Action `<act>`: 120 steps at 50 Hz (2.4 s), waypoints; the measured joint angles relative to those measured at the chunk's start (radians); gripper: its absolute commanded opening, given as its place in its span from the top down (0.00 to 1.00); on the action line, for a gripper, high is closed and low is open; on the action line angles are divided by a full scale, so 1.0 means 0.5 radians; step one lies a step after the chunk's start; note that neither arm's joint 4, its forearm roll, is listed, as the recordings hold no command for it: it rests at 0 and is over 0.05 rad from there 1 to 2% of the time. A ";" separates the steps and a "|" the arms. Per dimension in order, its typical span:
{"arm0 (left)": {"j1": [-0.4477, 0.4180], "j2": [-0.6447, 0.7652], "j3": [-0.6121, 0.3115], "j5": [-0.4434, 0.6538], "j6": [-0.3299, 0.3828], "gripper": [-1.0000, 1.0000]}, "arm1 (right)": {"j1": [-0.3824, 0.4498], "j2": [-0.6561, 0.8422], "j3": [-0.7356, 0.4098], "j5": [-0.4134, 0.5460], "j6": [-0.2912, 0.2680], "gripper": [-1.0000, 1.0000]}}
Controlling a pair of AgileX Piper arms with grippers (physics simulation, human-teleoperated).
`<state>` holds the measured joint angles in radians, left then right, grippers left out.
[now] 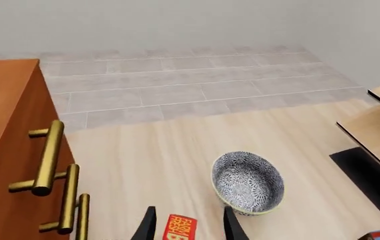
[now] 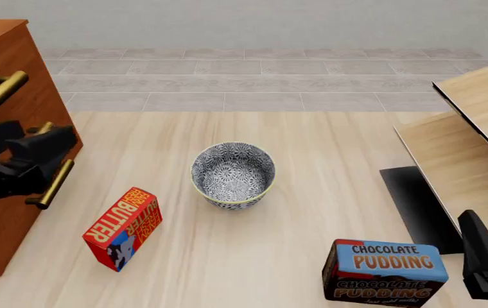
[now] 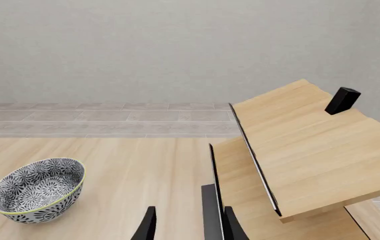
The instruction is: Close the top drawer of the cabinet and put the bowl on top of it.
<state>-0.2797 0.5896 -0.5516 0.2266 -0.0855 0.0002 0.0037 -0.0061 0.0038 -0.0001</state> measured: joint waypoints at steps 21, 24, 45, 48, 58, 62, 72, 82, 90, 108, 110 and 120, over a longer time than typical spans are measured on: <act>-0.167 0.312 -0.203 0.160 0.106 0.00 | 0.000 0.000 0.000 0.000 0.000 0.00; -0.180 0.357 -0.242 0.180 0.137 0.00 | 0.000 0.000 0.000 0.000 0.000 0.00; -0.187 0.678 -0.516 0.279 0.328 0.00 | 0.000 0.000 0.000 0.000 0.000 0.00; -0.184 0.731 -0.544 0.291 0.352 0.00 | 0.000 0.000 0.000 0.000 0.000 0.00; -0.171 0.927 -0.677 0.355 0.409 0.00 | 0.000 0.000 0.000 0.000 0.000 0.00; -0.184 1.012 -0.748 0.408 0.419 0.00 | 0.000 0.000 0.000 0.000 0.000 0.00; -0.225 1.217 -0.969 0.574 0.410 0.00 | 0.000 0.000 0.000 0.000 0.000 0.00; -0.254 1.405 -1.142 0.688 0.379 0.00 | 0.000 0.000 0.000 0.000 0.000 0.00; -0.264 1.544 -1.227 0.719 0.350 0.00 | 0.000 0.000 0.000 0.000 0.000 0.00; -0.291 1.752 -1.345 0.723 0.276 0.00 | 0.000 0.000 0.000 0.000 0.000 0.00; -0.294 1.771 -1.359 0.723 0.263 0.00 | 0.000 0.000 0.000 0.000 0.000 0.00; -0.300 1.851 -1.411 0.712 0.213 0.00 | 0.000 0.000 0.000 0.000 0.000 0.00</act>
<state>-0.4298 1.5153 -1.2573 0.5827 0.0211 0.0002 0.0037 -0.0061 0.0038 -0.0001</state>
